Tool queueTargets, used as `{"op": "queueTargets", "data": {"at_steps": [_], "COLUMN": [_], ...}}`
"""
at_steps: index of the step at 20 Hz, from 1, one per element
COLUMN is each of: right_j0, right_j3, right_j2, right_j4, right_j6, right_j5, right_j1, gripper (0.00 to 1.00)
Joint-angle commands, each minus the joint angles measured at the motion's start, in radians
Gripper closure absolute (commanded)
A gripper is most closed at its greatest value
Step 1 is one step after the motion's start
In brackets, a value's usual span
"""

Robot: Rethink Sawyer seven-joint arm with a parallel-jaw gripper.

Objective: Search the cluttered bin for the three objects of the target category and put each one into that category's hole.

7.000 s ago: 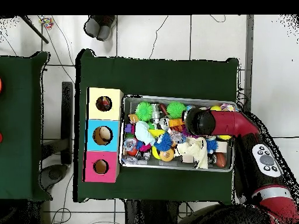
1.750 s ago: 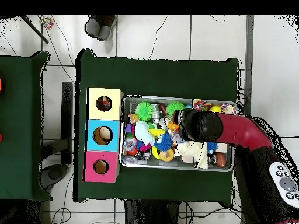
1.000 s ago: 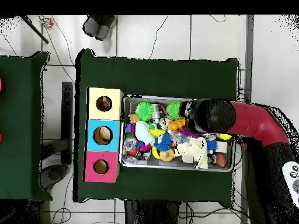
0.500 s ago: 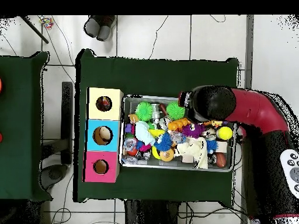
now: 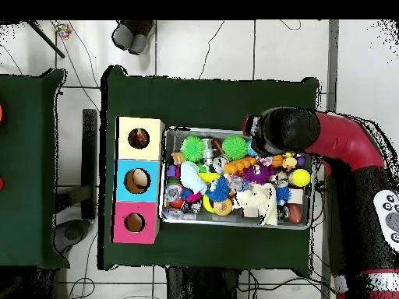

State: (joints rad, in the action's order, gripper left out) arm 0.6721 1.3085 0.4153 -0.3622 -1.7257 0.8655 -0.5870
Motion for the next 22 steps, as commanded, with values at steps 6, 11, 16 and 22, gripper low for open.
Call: {"op": "queueTargets", "data": {"at_steps": [6,11,16,22], "right_j0": [0.013,0.025,0.055,0.134], "right_j3": [-0.08,-0.037,0.044,0.132], "right_j2": [0.036,0.044,0.046,0.092], "right_j4": [-0.075,-0.078,-0.083,-0.091], "right_j6": [0.206,0.182,0.178,0.212], "right_j5": [0.032,-0.034,-0.086,-0.17], "right_j1": [0.125,0.148,0.132,0.137], "gripper": [0.0,0.0,0.0,0.0]}}
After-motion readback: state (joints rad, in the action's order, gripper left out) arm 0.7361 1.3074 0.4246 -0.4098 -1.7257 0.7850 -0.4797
